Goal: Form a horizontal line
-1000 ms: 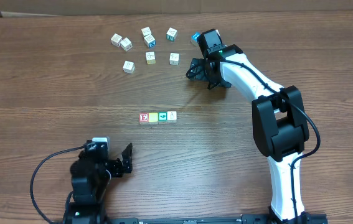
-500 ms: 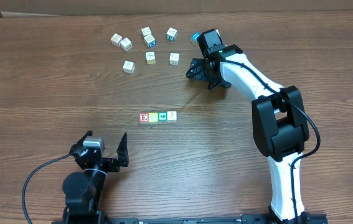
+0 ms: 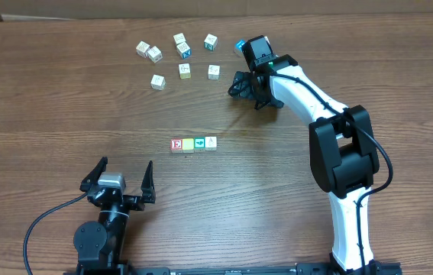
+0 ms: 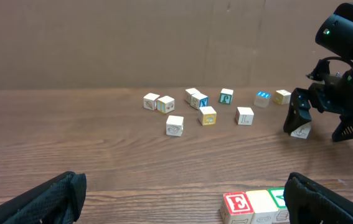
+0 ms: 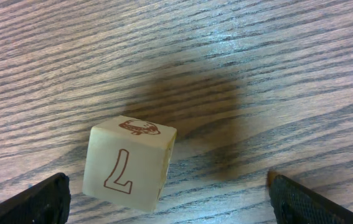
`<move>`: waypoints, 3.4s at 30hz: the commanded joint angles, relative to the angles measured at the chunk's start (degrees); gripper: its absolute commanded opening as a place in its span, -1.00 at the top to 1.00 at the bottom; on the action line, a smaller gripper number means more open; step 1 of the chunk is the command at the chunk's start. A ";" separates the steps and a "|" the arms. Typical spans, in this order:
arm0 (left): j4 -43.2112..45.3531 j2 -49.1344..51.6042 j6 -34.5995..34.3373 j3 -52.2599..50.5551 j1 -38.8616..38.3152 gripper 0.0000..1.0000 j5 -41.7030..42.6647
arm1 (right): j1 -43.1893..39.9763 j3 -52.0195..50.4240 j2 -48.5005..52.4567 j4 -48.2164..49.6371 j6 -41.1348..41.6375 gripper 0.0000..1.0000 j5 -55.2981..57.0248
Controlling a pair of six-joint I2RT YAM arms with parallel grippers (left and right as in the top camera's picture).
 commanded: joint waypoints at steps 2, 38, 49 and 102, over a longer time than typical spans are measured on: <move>-0.15 -0.81 1.55 -0.22 -0.37 -0.99 -0.46 | -0.17 -0.46 0.57 0.22 0.17 -1.00 0.20; -0.15 -0.76 1.55 -0.22 -0.04 -0.99 -0.39 | -0.17 -0.48 0.57 0.22 0.17 -1.00 0.20; -0.15 -0.76 1.55 -0.20 -0.04 -0.99 -0.39 | -0.17 -0.46 0.57 0.22 0.17 -1.00 0.20; -0.15 -0.74 1.55 -0.22 -0.04 -0.99 -0.39 | -12.33 -0.46 -39.58 0.17 0.17 -1.00 0.20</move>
